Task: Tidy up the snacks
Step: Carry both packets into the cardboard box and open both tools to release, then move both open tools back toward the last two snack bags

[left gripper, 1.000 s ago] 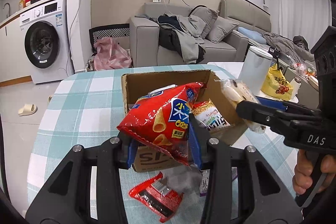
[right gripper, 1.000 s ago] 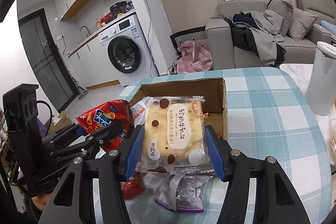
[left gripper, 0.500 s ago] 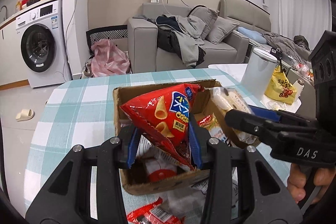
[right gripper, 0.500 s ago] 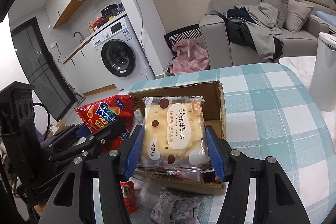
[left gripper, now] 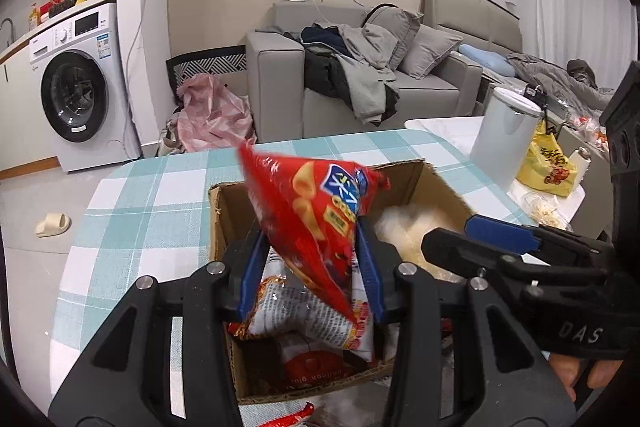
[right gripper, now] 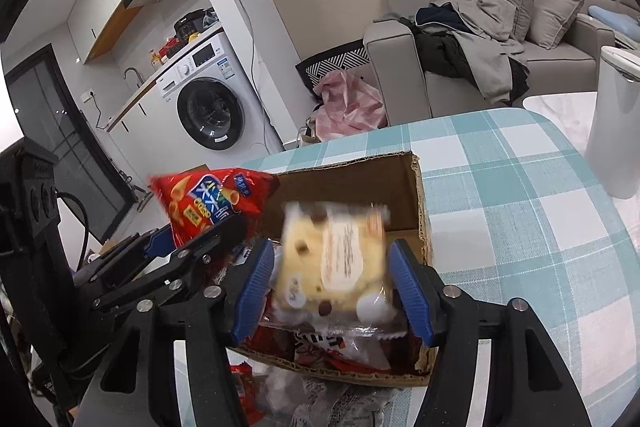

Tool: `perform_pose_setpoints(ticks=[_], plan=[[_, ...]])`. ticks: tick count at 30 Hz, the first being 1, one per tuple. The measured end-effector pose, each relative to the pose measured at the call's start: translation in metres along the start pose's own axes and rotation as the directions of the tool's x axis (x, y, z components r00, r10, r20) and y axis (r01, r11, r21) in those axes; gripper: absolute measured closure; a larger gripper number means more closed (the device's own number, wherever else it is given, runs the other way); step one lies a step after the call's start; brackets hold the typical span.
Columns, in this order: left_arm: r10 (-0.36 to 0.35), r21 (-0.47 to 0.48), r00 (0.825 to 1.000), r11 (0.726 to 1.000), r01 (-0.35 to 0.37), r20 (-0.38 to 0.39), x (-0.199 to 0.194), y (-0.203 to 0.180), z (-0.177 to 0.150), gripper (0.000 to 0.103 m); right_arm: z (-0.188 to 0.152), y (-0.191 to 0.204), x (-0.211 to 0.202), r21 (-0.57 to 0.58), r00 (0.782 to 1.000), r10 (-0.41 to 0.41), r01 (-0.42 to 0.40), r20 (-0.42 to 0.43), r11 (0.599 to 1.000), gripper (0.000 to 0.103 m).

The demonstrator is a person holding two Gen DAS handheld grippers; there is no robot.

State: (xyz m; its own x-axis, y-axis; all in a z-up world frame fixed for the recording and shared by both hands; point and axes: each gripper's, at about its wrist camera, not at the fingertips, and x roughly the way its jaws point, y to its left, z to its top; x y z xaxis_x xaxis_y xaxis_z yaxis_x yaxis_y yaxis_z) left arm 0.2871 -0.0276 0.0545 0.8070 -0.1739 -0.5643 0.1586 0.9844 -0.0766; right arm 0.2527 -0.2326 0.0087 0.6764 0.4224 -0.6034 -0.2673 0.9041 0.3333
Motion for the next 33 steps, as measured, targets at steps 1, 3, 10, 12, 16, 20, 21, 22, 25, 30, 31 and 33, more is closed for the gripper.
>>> perform_pose_setpoints(ticks=[1,3,10,12,16,20,21,22,25,30,31,33], plan=[[0.001,0.01,1.0,1.0,-0.001,0.004,-0.003,-0.002,-0.001,0.063,-0.001,0.001,-0.004,-0.009,1.0,-0.005,0.005,0.007,1.0,0.034],[0.007,0.026,1.0,1.0,-0.007,0.006,-0.007,-0.004,-0.002,0.057,-0.003,0.002,-0.014,-0.03,1.0,0.001,0.0,0.027,1.0,0.028],[0.003,0.025,0.999,1.0,-0.004,0.033,-0.043,-0.004,-0.016,0.009,-0.015,-0.005,-0.045,-0.047,0.998,0.005,-0.002,0.055,0.999,0.005],[0.036,0.033,0.999,0.999,-0.038,0.04,-0.055,-0.004,-0.023,0.0,-0.02,-0.01,-0.051,-0.037,0.999,0.004,-0.002,0.049,0.999,0.001],[0.054,0.005,0.998,0.999,-0.054,0.03,-0.08,0.002,-0.038,0.0,-0.033,-0.014,-0.058,-0.048,1.0,-0.008,0.009,0.014,0.999,0.0],[0.064,-0.02,0.997,0.998,-0.064,0.03,-0.1,0.01,-0.05,0.0,-0.048,-0.009,-0.065,-0.109,1.0,-0.019,0.019,0.002,0.994,0.0],[0.067,-0.028,0.997,0.997,-0.066,0.031,-0.106,0.012,-0.054,0.0,-0.052,-0.007,-0.067,-0.125,1.0,-0.02,0.02,-0.004,0.992,0.0],[0.069,-0.034,0.997,0.997,-0.068,0.029,-0.11,0.013,-0.057,0.0,-0.055,-0.005,-0.069,-0.135,1.0,-0.022,0.02,-0.007,0.991,0.0],[0.08,-0.059,0.997,0.995,-0.079,0.014,-0.121,0.019,-0.069,0.0,-0.068,-0.004,-0.073,-0.148,1.0,-0.02,0.017,-0.022,0.989,0.0],[0.093,-0.09,0.995,0.991,-0.096,-0.03,-0.13,0.028,-0.098,0.0,-0.089,-0.008,-0.074,-0.159,0.998,-0.021,0.011,-0.059,0.987,0.0],[0.095,-0.095,0.995,0.991,-0.099,-0.037,-0.13,0.029,-0.104,0.0,-0.093,-0.01,-0.073,-0.159,0.998,-0.022,0.012,-0.064,0.987,0.0],[0.098,-0.105,0.994,0.989,-0.103,-0.054,-0.127,0.032,-0.114,0.0,-0.098,-0.013,-0.07,-0.147,0.997,-0.019,0.008,-0.074,0.989,0.0]])
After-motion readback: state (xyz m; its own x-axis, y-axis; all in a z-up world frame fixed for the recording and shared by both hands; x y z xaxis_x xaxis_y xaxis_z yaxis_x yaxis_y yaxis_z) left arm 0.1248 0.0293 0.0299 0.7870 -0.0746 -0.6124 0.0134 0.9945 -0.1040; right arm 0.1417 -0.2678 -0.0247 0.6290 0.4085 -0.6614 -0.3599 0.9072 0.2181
